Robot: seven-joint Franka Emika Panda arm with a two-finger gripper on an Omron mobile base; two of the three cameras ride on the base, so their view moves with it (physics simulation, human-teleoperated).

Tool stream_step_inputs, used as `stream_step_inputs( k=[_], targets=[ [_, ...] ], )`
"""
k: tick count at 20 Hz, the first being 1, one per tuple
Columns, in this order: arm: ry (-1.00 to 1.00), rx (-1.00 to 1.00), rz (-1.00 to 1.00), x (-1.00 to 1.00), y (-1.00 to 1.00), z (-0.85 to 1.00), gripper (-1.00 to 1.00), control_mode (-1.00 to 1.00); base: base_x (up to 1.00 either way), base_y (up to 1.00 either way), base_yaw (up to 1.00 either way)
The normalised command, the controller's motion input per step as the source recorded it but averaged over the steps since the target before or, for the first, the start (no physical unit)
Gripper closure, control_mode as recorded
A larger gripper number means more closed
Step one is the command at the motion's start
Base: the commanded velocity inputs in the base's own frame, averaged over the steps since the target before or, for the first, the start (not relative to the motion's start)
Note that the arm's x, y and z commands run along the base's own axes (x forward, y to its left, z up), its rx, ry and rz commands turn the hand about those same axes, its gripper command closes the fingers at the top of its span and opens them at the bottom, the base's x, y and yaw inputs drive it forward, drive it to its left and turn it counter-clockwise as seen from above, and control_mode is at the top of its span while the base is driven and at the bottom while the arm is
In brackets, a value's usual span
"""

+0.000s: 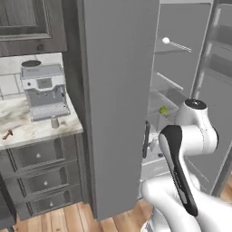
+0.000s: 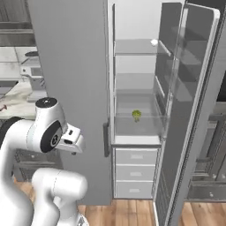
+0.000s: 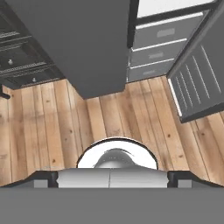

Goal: Place the broccoli and mushroom inside the fridge drawer. Close the drawer after placing the vegetables.

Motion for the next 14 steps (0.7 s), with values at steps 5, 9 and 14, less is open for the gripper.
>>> stream_step_inputs(
  k=[5,9,14],
  targets=[
    [0.00,0.00,0.00,0.00,0.00,0.00,-1.00,1.00,0.00,0.96,0.06],
    [0.00,0.00,0.00,0.00,0.00,0.00,-1.00,1.00,0.19,0.74,0.11],
    [0.00,0.00,0.00,0.00,0.00,0.00,-1.00,1.00,0.55,0.66,0.17]
  ],
)
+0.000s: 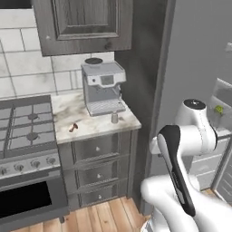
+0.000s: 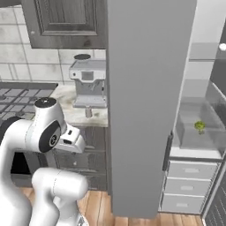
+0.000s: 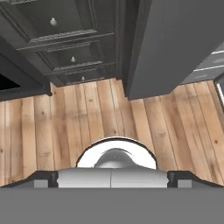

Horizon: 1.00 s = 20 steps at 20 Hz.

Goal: Place the broccoli and mushroom inside the fridge drawer. Close the drawer after placing the vegetables.

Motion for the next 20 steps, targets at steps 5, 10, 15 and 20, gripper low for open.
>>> stream_step_inputs(
  k=[5,10,15,20],
  targets=[
    [0.00,0.00,0.00,0.00,0.00,0.00,-1.00,1.00,0.77,0.77,0.13],
    [0.00,0.00,0.00,0.00,0.00,0.00,-1.00,1.00,0.82,0.93,0.03],
    [0.00,0.00,0.00,0.00,0.00,0.00,-1.00,1.00,0.31,0.74,-0.01],
    [0.00,0.00,-0.15,0.09,0.17,-0.13,-1.00,-1.00,0.00,0.17,-0.05]
  ],
)
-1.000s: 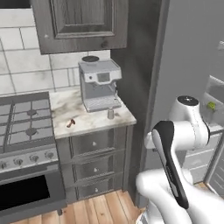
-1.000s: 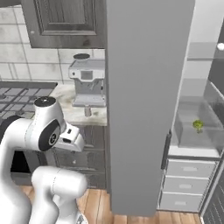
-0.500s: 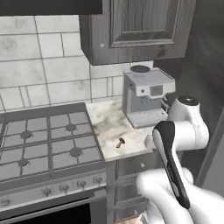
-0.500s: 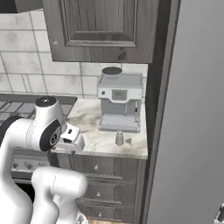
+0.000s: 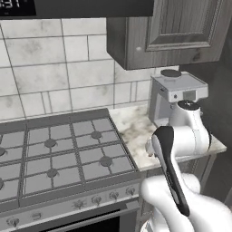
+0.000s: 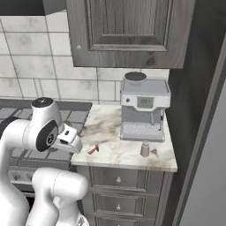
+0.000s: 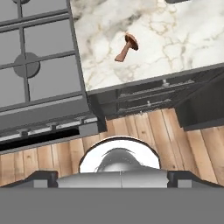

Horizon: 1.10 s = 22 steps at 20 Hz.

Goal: Place the broccoli and mushroom inside the fridge drawer. Close the drawer after placing the vegetables.

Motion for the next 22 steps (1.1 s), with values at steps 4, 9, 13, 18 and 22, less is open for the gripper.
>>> stream_step_inputs(
  k=[4,9,13,18,22],
  targets=[
    [0.01,0.02,-0.42,0.87,-0.03,-0.30,-1.00,-1.00,0.00,0.00,0.00],
    [0.03,0.07,-0.24,0.63,-0.29,-0.37,-1.00,-1.00,0.00,0.00,0.00],
    [0.09,0.02,0.00,0.61,-0.31,-0.56,-1.00,-1.00,0.00,0.00,0.00],
    [0.12,0.00,0.00,0.63,-0.12,-0.42,-1.00,-1.00,0.00,0.00,0.00],
    [0.05,0.00,0.00,0.40,0.00,-0.37,-1.00,-1.00,0.00,0.00,0.00]
  ],
)
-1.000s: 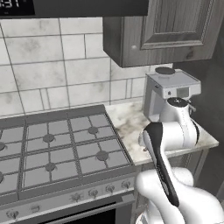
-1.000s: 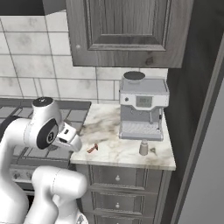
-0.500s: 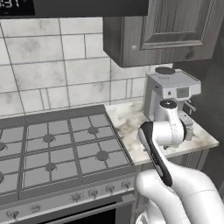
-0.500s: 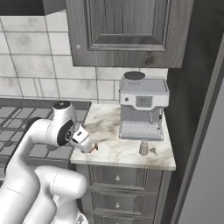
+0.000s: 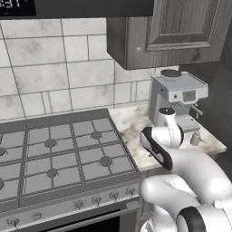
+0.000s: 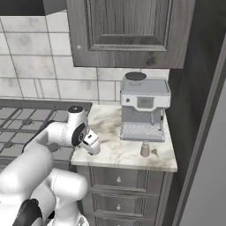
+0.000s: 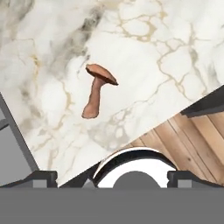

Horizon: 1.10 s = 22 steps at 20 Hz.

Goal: Place the broccoli and mushroom inside the fridge drawer. Close the drawer after placing the vegetables.

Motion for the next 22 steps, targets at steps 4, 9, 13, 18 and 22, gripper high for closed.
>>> stream_step_inputs(
  k=[4,9,13,18,22],
  targets=[
    [0.03,0.00,0.00,0.28,0.00,-0.28,-1.00,-1.00,0.00,0.00,0.00],
    [0.05,0.00,0.00,0.31,0.00,-0.31,-1.00,-1.00,0.00,0.00,0.00],
    [0.04,0.00,0.00,0.32,0.00,-0.26,-1.00,-1.00,0.00,0.00,0.00],
    [0.02,0.00,0.00,0.26,-0.03,-0.25,-1.00,-1.00,0.00,0.00,0.00],
    [0.01,0.00,0.00,0.13,0.00,-0.36,-1.00,-1.00,0.00,0.00,0.00]
  ],
)
